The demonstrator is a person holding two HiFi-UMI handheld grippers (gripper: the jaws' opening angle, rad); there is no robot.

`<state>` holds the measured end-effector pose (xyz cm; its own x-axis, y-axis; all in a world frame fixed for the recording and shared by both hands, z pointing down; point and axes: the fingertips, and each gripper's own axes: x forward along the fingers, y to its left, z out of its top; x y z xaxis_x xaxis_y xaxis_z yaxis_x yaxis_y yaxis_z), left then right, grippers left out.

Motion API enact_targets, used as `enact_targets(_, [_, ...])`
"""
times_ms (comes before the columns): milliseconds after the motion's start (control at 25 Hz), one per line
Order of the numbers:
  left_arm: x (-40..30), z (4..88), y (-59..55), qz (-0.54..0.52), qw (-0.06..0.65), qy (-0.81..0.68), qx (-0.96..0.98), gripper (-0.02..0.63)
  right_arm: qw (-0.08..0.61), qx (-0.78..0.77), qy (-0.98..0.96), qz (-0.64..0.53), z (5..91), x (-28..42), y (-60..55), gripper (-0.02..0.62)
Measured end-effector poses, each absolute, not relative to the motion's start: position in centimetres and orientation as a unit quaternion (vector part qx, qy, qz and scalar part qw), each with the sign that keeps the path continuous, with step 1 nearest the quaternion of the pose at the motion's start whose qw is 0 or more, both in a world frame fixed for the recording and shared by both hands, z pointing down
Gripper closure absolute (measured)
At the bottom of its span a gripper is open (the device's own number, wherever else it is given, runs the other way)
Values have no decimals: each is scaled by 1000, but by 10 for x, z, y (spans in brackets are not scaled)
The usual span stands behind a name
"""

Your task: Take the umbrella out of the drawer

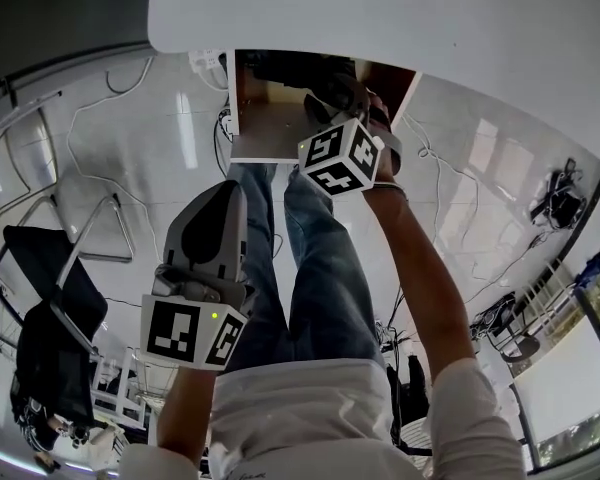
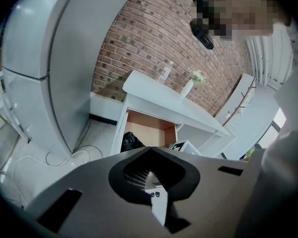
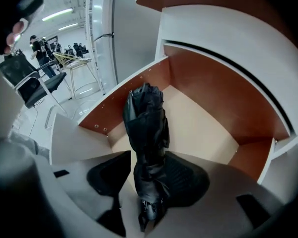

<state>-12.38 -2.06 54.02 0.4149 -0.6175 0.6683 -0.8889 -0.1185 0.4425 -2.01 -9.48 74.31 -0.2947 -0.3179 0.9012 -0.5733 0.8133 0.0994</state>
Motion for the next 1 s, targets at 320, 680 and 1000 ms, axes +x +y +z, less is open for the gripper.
enact_targets(320, [-131, 548, -20, 165, 423, -514, 728, 589, 560, 265, -779, 100, 770, -25, -101, 325])
enact_targets(680, [-133, 551, -21, 153, 438, -511, 723, 589, 581, 265, -764, 92, 792, -25, -105, 310])
enact_targets(1000, [-131, 554, -24, 147, 443, -509, 723, 589, 599, 262, -754, 68, 802, -25, -109, 313])
